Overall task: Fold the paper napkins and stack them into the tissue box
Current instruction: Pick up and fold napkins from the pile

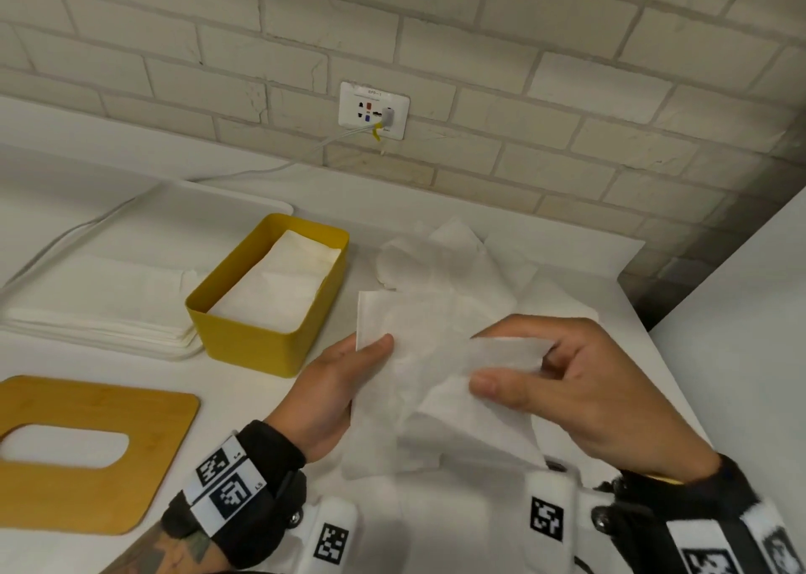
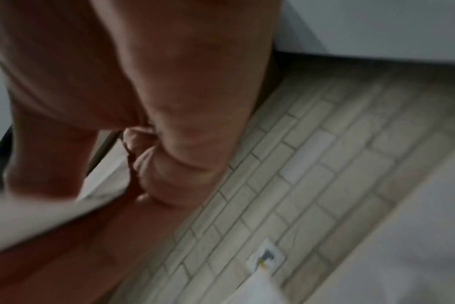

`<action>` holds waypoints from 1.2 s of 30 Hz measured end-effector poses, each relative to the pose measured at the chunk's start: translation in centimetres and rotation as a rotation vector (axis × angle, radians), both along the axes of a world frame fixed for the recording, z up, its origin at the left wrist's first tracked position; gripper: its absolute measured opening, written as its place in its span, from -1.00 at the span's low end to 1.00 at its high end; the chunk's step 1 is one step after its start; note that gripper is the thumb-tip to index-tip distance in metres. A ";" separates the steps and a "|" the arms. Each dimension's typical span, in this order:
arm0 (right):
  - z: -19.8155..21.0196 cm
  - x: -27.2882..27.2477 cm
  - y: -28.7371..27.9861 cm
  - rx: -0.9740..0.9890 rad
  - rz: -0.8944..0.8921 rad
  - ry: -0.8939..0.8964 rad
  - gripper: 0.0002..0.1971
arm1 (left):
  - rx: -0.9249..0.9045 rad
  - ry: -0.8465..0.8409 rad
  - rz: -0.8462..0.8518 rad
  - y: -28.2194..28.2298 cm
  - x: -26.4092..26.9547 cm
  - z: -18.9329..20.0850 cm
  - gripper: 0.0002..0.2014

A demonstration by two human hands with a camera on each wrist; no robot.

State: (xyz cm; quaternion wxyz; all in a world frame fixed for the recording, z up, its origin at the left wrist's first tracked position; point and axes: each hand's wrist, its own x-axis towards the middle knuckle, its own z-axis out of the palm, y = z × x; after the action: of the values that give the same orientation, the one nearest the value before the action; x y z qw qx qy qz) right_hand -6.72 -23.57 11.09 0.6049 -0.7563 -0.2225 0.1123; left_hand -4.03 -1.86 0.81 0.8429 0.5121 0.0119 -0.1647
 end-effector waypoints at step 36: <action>-11.3 1.5 0.0 -0.311 -0.279 0.489 -0.86 | -0.013 0.113 0.276 1.5 -0.1 -1.6 -0.78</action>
State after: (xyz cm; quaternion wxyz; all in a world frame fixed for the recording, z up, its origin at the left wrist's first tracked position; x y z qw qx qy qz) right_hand -5.27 -23.61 -0.25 0.5271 -0.8135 0.0554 0.2394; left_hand -4.18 -0.33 -0.75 0.8590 0.4898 0.1287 -0.0757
